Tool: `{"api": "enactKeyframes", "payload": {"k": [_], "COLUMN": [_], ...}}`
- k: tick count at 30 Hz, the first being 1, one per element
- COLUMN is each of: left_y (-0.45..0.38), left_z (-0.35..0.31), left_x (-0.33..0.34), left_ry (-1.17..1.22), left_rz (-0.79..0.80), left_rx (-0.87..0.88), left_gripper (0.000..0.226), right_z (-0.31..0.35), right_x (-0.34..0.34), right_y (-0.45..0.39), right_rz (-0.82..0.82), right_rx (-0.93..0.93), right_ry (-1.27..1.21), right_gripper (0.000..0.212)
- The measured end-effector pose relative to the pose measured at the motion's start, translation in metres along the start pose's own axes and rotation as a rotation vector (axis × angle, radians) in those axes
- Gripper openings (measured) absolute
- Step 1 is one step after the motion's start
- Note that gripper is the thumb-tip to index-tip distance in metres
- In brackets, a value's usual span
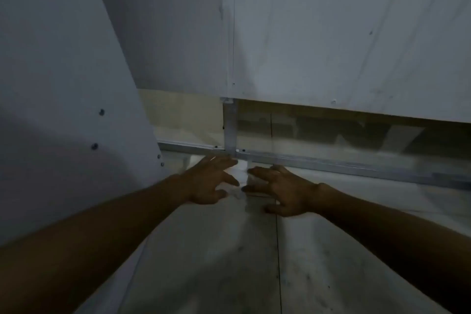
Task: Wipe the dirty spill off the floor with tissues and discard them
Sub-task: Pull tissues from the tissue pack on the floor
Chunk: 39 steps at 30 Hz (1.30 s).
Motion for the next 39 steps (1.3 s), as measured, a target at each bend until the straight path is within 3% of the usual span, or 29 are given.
{"api": "enactKeyframes", "payload": {"k": [4, 7, 14, 24, 39], "left_y": [-0.009, -0.009, -0.010, -0.022, -0.028], "left_z": [-0.001, 0.004, 0.012, 0.037, 0.074], "left_x": [0.013, 0.005, -0.032, -0.033, -0.074], "left_ry": [-0.111, -0.023, 0.204, 0.363, 0.530], "left_rz": [0.053, -0.072, -0.362, -0.365, -0.425], "left_rx": [-0.001, -0.019, -0.128, -0.316, -0.386], "left_gripper": [0.060, 0.057, 0.029, 0.017, 0.015], "right_z": [-0.011, -0.020, -0.025, -0.021, -0.021], "right_x": [0.017, 0.020, 0.019, 0.032, 0.033], "right_y": [-0.009, -0.015, -0.031, -0.050, -0.046], "right_rz": [0.063, 0.038, -0.018, 0.037, 0.066], "right_rx": [0.037, 0.027, 0.027, 0.100, 0.128], "right_ry": [-0.002, -0.008, -0.059, -0.168, -0.172], "right_gripper": [0.075, 0.075, 0.070, 0.064, 0.063]}}
Point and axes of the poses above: each hand's wrist, its own y-axis away from the middle knuckle, its own x-axis out of the palm, z = x × y, the point moved 9 cm from there along -y, towards the middle knuckle, and after that the axes turned 15 degrees about -y, right-handed, at the moved point
